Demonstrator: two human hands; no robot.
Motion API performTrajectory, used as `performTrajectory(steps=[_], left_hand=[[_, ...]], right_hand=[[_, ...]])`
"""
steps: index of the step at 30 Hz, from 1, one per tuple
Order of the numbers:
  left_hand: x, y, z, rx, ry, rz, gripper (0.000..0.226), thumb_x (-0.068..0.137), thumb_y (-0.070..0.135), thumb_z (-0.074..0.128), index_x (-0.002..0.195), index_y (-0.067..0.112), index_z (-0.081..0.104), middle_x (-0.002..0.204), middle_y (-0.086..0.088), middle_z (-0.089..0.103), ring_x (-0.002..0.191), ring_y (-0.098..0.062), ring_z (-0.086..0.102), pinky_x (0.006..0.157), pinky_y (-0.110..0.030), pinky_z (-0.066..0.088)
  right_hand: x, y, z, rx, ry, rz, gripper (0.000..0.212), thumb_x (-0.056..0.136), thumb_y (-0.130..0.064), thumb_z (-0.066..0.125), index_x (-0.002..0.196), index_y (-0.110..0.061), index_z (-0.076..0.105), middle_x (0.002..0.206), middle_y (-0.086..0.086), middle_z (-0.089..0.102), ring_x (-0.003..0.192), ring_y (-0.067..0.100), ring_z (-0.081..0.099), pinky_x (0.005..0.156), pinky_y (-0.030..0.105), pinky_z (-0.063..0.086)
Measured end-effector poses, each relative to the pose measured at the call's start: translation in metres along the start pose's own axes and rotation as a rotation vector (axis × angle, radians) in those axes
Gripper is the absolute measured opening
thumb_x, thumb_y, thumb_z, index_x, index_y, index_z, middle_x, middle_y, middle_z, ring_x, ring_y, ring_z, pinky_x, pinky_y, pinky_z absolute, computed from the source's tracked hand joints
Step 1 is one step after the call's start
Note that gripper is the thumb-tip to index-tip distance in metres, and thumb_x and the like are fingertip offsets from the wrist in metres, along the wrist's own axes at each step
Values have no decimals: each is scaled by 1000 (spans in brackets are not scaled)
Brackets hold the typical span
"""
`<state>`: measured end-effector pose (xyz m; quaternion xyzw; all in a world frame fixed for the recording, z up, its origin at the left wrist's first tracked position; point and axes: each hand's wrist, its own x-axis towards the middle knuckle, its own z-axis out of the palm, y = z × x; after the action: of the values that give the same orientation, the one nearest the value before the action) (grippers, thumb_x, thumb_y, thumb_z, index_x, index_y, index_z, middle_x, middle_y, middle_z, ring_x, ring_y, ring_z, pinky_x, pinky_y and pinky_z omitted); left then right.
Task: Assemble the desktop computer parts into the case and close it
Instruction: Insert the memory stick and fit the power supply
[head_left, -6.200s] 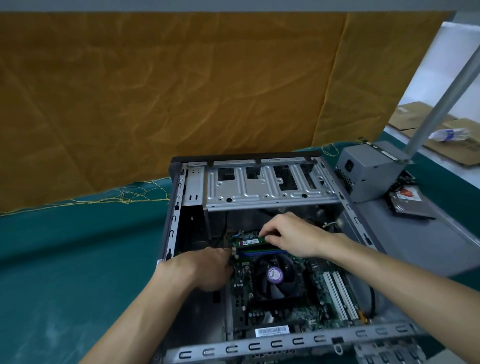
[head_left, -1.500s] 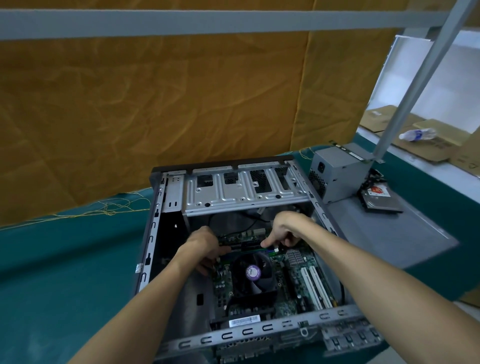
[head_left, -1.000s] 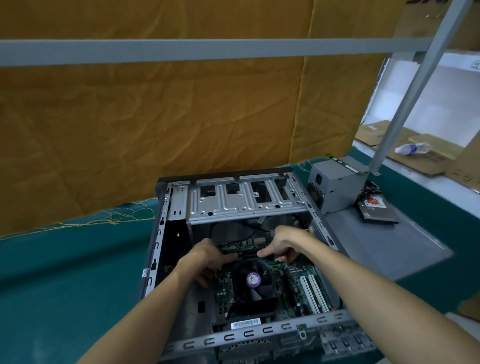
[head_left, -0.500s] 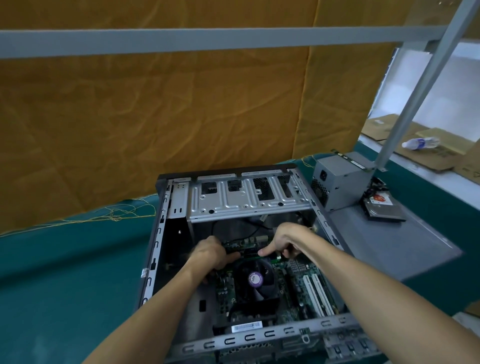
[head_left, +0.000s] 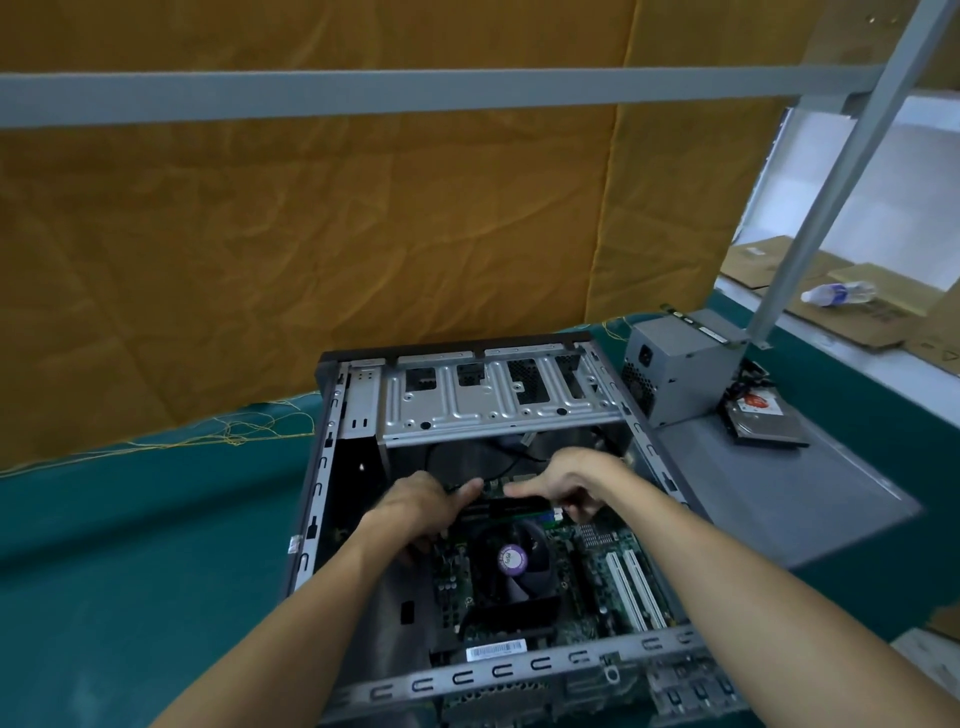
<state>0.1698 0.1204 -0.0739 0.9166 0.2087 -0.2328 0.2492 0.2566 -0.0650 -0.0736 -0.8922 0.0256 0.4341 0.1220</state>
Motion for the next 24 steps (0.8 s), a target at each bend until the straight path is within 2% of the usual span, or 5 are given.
performTrajectory(steps=[4,10,16,18,24], left_hand=[[0,1,-2,-8,28,4,63,89,69,60,85,7,64,91,-11,74,79,-26,74,59,-35,61],[-4,5,-1,48,43,-13,74,91,67,59,125,1,54,117,-16,70,103,-30,71,84,-41,61],[-4,5,-2,-1,18,-6,65,89,67,61,101,2,62,99,-14,72,81,-27,71,73,-42,63],[-4,2,-1,-12,0,6,62,88,67,63,94,5,60,94,-12,70,77,-25,69,70,-39,63],[-4,1,3,131,85,26,70,88,64,66,126,7,53,123,-11,64,112,-26,65,89,-33,52]], right_hand=[[-10,-1,2,-131,67,17,103,81,-86,51,140,-1,49,66,2,54,50,14,45,56,26,40],[-20,-7,6,-215,112,-5,102,83,-85,47,133,4,54,54,3,57,57,19,53,58,30,43],[-22,-5,5,-195,136,-12,99,82,-85,49,131,1,56,54,3,60,56,18,54,63,30,49],[-17,-1,7,-109,134,-22,97,79,-83,58,130,-1,53,65,3,63,59,18,55,72,31,51],[-22,-1,6,-136,128,-36,86,84,-70,67,135,-2,52,86,8,67,64,19,57,67,30,48]])
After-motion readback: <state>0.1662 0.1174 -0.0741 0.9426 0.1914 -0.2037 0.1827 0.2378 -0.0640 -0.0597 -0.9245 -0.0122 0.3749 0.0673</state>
